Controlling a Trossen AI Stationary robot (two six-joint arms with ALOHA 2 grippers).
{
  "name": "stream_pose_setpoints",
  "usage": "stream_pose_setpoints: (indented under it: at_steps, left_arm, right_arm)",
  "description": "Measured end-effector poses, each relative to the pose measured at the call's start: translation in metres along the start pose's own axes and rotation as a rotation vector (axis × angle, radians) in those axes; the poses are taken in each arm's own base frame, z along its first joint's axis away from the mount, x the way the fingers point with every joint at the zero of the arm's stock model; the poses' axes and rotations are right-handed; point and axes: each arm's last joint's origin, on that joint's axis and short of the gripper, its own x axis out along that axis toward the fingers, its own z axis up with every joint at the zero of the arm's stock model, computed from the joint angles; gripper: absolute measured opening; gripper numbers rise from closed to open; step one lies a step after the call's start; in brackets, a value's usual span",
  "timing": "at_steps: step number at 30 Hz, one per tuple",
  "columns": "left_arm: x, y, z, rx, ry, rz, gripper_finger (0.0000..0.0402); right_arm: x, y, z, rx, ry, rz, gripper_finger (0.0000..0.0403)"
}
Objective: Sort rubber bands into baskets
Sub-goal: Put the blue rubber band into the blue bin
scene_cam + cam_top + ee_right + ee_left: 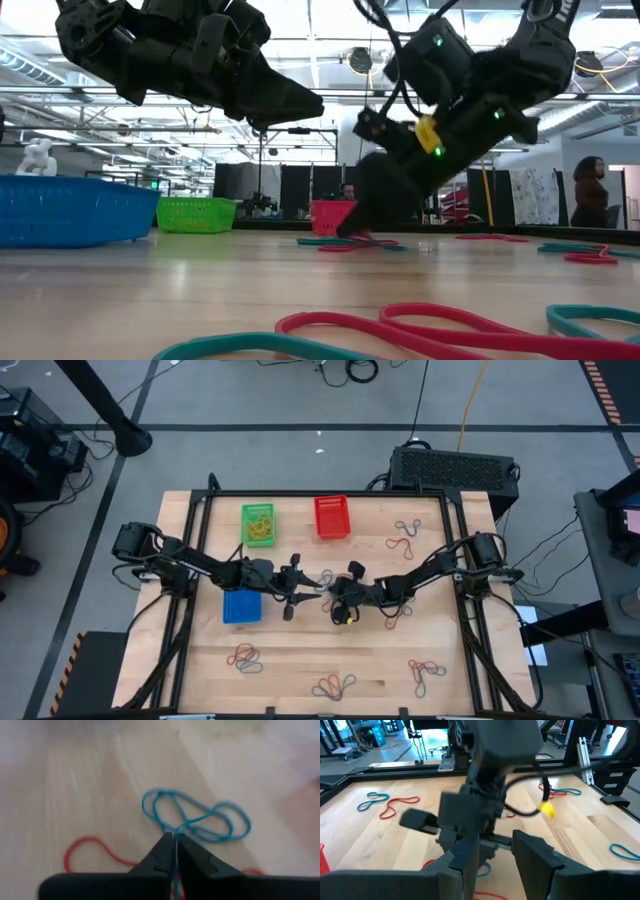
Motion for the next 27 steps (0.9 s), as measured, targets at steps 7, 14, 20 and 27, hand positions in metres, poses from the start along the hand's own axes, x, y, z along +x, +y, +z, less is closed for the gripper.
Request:
stream_pose_setpoints:
  at_steps: [7,14,20,27]
  left_arm:
    - [0.0,0.0,-0.001,0.0,0.005,0.0,0.0127]
    - [0.0,0.0,-0.002,0.011,0.022,-0.001,0.0127]
    - [0.0,0.0,-0.001,0.059,0.01,-0.001,0.0127]
    - [0.0,-0.001,0.002,0.061,-0.019,-0.003,0.0127]
  right_arm:
    - [-0.018,-0.002,0.022,-0.03,-0.075,-0.029,0.0002]
    - [-0.055,-0.002,0.051,-0.036,-0.151,0.034,0.0001]
    - [-0.084,0.008,0.067,-0.048,-0.205,0.26,0.0001]
    - [-0.093,0.019,0.065,-0.031,-0.187,0.365,0.0]
